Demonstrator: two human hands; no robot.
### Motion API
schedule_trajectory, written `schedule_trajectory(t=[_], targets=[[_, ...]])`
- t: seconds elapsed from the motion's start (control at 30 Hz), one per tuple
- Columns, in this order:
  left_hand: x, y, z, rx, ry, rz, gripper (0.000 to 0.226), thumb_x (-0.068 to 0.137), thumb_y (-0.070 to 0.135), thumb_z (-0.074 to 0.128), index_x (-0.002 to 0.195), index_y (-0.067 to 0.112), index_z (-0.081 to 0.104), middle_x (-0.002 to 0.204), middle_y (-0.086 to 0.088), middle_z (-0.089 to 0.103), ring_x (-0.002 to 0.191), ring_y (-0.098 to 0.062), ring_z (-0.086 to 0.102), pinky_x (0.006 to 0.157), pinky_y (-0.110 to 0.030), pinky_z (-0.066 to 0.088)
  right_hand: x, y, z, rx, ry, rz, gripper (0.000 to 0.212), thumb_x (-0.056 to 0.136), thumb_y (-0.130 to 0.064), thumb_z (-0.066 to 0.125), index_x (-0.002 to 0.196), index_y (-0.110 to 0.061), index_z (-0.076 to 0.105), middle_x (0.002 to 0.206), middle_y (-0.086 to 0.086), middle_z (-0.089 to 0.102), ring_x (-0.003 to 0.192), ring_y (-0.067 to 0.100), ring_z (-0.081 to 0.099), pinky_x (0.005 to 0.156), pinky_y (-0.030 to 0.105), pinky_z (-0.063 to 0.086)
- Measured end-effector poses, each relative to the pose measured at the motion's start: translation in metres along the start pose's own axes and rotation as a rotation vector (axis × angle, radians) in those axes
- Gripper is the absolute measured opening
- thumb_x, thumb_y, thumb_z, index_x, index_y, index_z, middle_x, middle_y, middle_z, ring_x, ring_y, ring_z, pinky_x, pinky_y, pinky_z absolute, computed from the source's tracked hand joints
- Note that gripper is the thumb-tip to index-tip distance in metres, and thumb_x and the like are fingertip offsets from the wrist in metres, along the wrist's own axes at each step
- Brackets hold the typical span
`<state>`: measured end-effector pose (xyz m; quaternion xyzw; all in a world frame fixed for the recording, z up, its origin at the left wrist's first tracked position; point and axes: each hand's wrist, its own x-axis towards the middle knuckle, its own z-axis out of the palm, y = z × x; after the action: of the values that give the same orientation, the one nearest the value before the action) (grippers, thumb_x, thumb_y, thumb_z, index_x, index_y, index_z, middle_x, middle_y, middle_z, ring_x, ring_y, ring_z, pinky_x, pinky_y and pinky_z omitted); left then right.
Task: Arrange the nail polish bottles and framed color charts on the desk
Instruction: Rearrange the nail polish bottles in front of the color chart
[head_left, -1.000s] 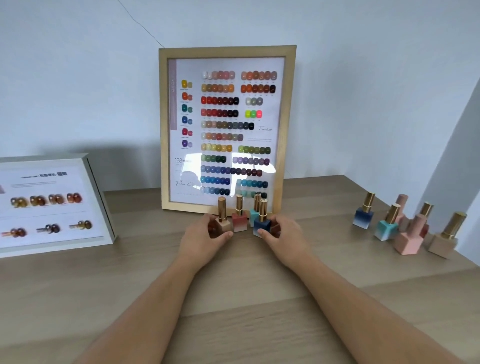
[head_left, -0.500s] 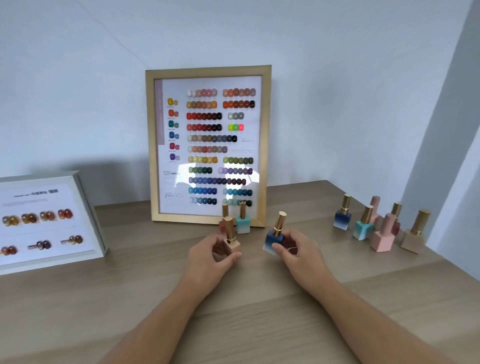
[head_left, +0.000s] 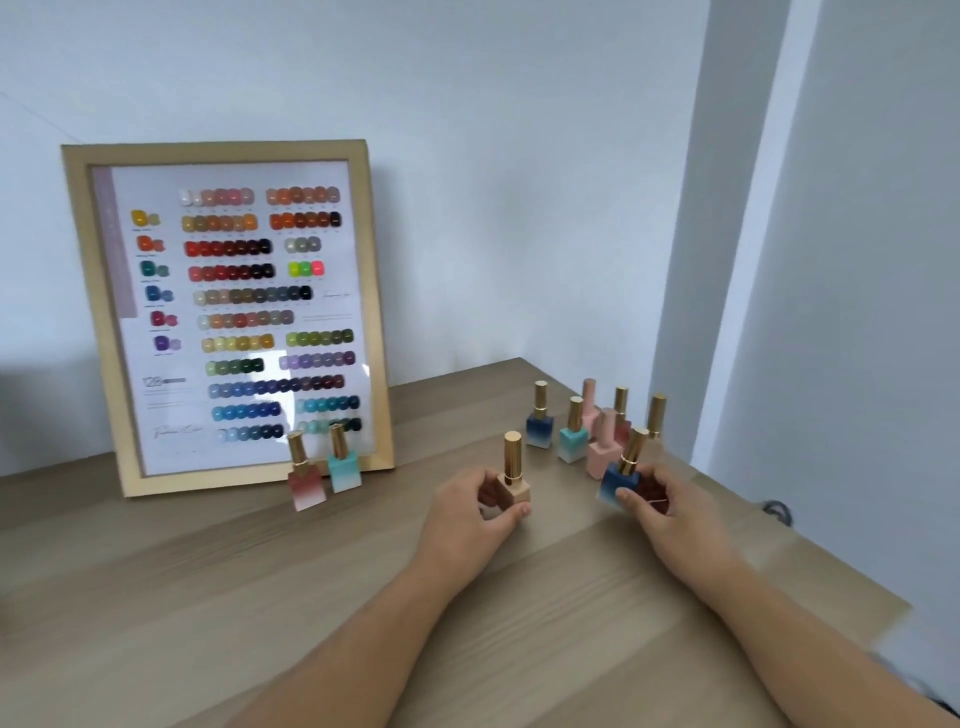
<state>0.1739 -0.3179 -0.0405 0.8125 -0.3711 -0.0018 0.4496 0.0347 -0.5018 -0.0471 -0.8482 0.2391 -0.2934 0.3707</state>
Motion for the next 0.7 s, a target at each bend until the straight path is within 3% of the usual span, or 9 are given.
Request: schedule_trajectory(t=[0.23, 0.47, 0.7], targets=[[0.035, 0.016, 0.04, 0.03, -0.04, 0.028, 0.018, 0.075, 0.033, 0.074, 0.079, 0.029, 0.057, 0.081, 0.011, 0.06, 0.075, -0.002, 0.056, 0.059, -0.012, 0.039, 0.019, 0.016, -0.01, -0.102, 0.039, 0.072, 0.014, 0.086, -0.03, 0.061, 0.098, -0.032, 0.053, 0.088, -0.01, 0.059, 0.08, 0.004, 0.053, 0.067, 0.019, 0.038], [0.06, 0.015, 0.056, 0.039, 0.001, -0.016, 0.019, 0.077, 0.032, 0.073, 0.084, 0.024, 0.057, 0.083, 0.009, 0.061, 0.075, -0.005, 0.057, 0.06, -0.013, 0.041, 0.04, 0.025, -0.009, -0.146, 0.046, 0.143, 0.026, 0.087, -0.028, 0.06, 0.112, -0.022, 0.056, 0.101, -0.002, 0.058, 0.088, 0.014, 0.053, 0.078, 0.025, 0.04], [0.068, 0.01, 0.062, 0.073, 0.018, -0.038, 0.022, 0.077, 0.033, 0.073, 0.087, 0.024, 0.055, 0.084, 0.008, 0.06, 0.076, -0.006, 0.056, 0.06, -0.015, 0.042, 0.047, 0.029, -0.007, -0.178, 0.041, 0.128, 0.033, 0.087, -0.028, 0.061, 0.118, -0.022, 0.055, 0.112, 0.0, 0.058, 0.093, 0.012, 0.049, 0.085, 0.024, 0.041]])
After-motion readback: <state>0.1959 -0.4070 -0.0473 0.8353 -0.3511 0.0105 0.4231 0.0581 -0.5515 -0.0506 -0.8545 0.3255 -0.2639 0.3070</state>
